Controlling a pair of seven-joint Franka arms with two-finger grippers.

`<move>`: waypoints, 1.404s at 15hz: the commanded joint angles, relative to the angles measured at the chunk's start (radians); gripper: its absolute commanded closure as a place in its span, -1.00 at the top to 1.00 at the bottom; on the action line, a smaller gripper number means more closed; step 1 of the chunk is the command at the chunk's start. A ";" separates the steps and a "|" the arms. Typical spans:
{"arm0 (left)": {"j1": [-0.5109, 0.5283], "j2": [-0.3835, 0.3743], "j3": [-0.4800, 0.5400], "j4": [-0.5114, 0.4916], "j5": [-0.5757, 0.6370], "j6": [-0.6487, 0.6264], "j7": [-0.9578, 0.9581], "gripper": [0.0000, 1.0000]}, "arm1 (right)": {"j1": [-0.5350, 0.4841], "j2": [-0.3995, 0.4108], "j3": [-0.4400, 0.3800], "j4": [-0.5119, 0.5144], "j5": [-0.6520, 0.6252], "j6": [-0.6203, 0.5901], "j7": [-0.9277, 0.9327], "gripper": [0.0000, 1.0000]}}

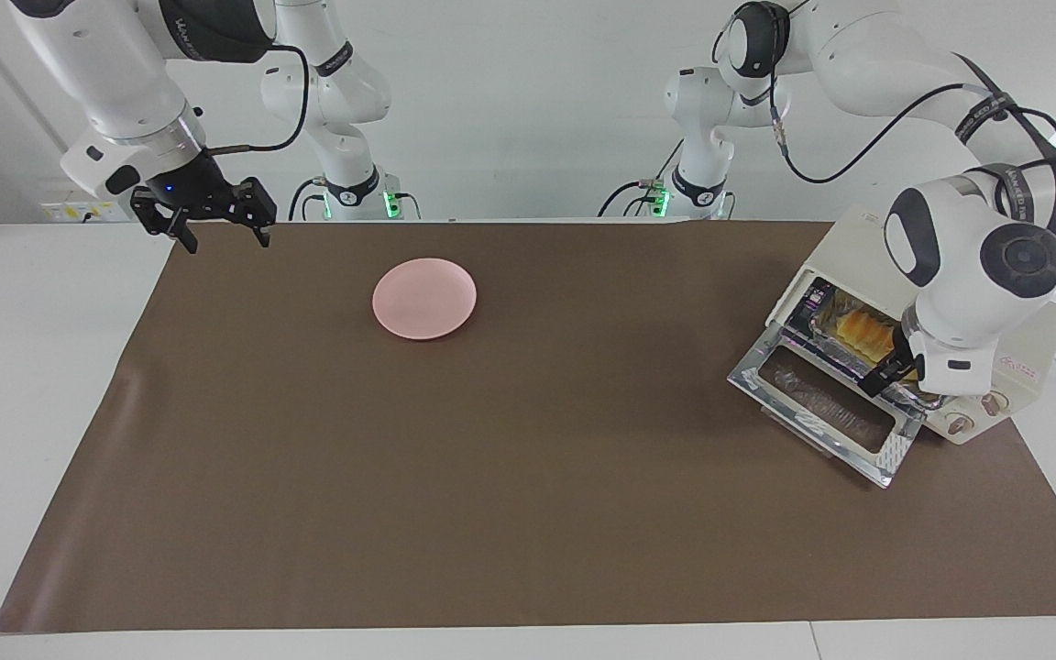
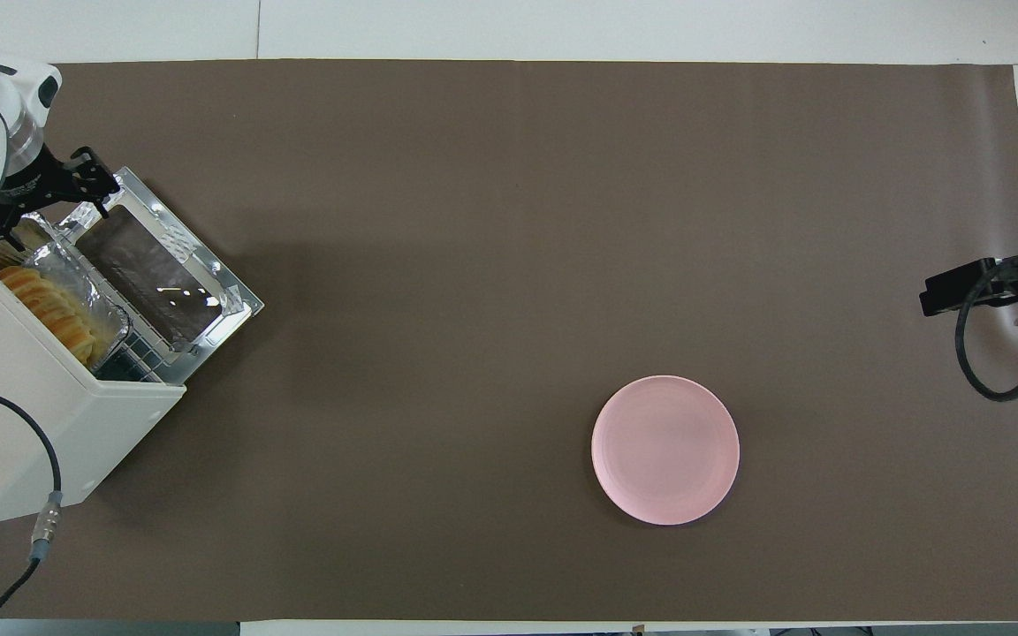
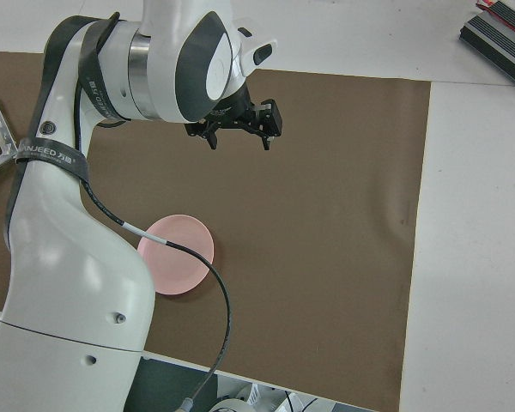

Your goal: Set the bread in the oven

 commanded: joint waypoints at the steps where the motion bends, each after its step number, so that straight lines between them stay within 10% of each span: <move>1: -0.004 -0.038 0.010 0.010 -0.073 -0.033 0.019 1.00 | -0.008 -0.020 0.000 -0.017 0.018 -0.001 -0.021 1.00; 21: 0.029 -0.374 -0.031 -0.226 -0.160 -0.211 0.447 1.00 | -0.008 -0.020 0.000 -0.017 0.018 -0.001 -0.021 1.00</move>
